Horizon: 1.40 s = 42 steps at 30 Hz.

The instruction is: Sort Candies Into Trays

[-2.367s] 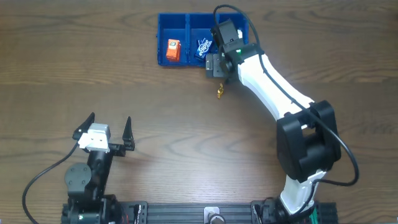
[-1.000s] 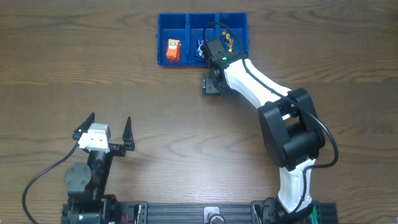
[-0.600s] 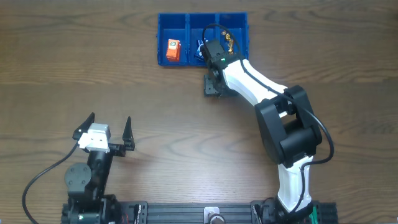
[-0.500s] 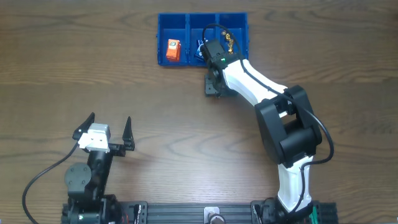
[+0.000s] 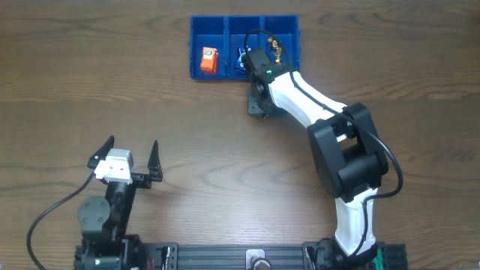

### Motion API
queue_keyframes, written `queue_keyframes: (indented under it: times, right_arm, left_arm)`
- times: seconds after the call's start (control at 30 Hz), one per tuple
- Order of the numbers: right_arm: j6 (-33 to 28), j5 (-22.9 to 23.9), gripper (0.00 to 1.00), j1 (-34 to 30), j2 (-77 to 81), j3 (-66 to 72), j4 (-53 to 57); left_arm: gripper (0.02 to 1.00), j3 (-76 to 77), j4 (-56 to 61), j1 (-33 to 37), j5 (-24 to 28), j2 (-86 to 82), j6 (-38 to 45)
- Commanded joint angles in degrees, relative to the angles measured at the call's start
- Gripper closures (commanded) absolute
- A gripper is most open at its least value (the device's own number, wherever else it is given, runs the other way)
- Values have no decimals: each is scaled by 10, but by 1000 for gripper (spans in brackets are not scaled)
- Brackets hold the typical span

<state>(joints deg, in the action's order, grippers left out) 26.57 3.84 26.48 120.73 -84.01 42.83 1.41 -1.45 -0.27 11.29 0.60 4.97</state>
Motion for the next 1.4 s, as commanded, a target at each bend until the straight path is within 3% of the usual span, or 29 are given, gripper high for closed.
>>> queue_keyframes:
  times: [0.03,0.17,0.3,0.4,0.73,1.3,1.33,1.4]
  right_arm:
    - [2,5,963,-7,-25,-23,17]
    - [-26,24,963,-19,-129,-73,7]
    - [-90,109,965,-34,-181,-111,-97]
    - [-104,109,965,-57,-165,-108,-151]
    - [-103,110,965,-63,-38,-108,-155]
    - [-84,111,958,-75,-29,-104,-147]
    - [-84,111,842,-75,-29,-104,-145]
    - [-84,111,435,-75,-29,-104,-142]
  left_arm:
    - [20,-11,-19,2,8,-3,8]
    - [20,-11,-19,2,8,-3,8]
    - [20,-11,-19,2,8,-3,8]
    - [23,-11,-19,2,8,-3,8]
    - [20,-11,-19,2,8,-3,8]
    - [20,-11,-19,2,8,-3,8]
    - [20,-11,-19,2,8,-3,8]
    - [20,-11,-19,2,8,-3,8]
